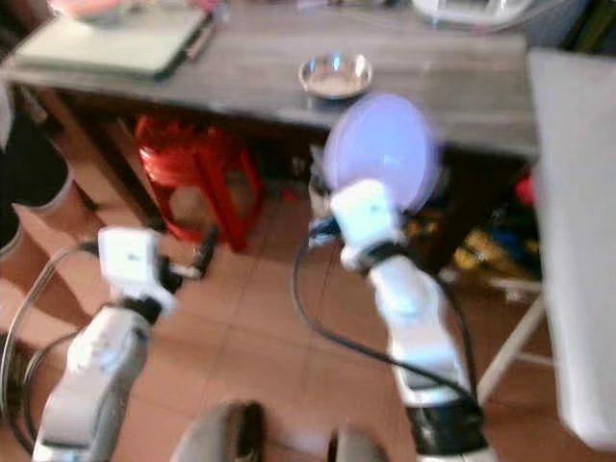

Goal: Setting the table

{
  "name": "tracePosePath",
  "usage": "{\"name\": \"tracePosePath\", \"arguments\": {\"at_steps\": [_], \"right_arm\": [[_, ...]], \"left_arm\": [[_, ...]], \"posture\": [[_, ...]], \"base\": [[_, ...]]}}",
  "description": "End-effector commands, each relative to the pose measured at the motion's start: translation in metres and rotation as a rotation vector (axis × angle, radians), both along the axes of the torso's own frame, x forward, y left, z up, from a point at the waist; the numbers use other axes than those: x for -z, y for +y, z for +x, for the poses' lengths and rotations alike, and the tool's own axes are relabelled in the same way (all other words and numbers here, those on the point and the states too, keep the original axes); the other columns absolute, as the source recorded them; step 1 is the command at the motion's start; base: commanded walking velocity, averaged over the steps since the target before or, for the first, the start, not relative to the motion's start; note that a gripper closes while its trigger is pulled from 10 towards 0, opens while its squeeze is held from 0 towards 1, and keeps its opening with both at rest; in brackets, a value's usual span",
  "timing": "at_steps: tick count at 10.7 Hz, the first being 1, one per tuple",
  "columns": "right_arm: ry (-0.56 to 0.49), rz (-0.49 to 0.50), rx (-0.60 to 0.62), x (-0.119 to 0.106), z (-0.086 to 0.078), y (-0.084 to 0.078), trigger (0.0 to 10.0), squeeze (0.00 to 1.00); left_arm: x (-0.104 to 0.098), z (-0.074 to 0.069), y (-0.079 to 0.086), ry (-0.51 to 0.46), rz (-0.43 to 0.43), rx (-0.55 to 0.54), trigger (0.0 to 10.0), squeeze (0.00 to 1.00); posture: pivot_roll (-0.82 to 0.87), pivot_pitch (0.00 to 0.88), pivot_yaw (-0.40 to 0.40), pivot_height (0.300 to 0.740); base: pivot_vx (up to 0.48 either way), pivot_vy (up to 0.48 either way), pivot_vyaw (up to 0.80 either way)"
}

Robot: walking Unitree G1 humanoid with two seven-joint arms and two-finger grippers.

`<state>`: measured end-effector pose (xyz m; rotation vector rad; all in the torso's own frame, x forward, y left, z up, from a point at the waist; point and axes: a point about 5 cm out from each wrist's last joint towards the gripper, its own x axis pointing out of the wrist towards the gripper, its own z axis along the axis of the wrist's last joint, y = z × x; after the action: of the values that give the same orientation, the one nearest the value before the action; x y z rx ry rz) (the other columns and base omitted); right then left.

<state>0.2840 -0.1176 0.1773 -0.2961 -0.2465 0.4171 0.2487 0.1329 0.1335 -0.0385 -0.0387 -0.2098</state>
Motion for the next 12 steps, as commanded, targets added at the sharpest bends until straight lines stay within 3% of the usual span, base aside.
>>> {"name": "tracePosePath", "arguments": {"at_steps": [1, 3, 6, 9, 12], "right_arm": [[-0.017, -0.004, 0.018, -0.004, -0.001, -0.007, 10.0, 0.00], [-0.018, -0.005, 0.015, -0.004, -0.001, -0.006, 10.0, 0.00], [-0.029, -0.012, 0.012, -0.005, 0.000, -0.003, 10.0, 0.00], [-0.127, -0.051, 0.055, -0.019, 0.007, -0.004, 10.0, 0.00], [-0.110, -0.083, 0.051, -0.017, 0.014, -0.005, 10.0, 0.00]], "left_arm": [[-0.003, -0.002, -0.006, -0.014, -0.004, 0.024, 10.0, 0.00], [-0.006, -0.002, -0.008, -0.046, 0.044, 0.036, 10.0, 0.00], [-0.005, -0.003, -0.009, -0.044, 0.035, 0.033, 10.0, 0.00], [-0.006, -0.003, -0.010, -0.054, 0.045, 0.038, 10.0, 0.00], [-0.003, -0.006, -0.005, -0.044, 0.061, 0.012, 10.0, 0.00]], "posture": [[-0.01, 0.156, 0.065, 0.740], [-0.01, 0.157, 0.066, 0.740], [-0.01, 0.159, 0.064, 0.740], [0.00, 0.158, 0.063, 0.740], [0.00, 0.159, 0.063, 0.740]], "base": [[0.480, 0.000, 0.00], [0.480, 0.000, 0.00], [0.480, 0.000, 0.00], [0.480, 0.000, 0.00], [0.447, 0.000, 0.00]]}}
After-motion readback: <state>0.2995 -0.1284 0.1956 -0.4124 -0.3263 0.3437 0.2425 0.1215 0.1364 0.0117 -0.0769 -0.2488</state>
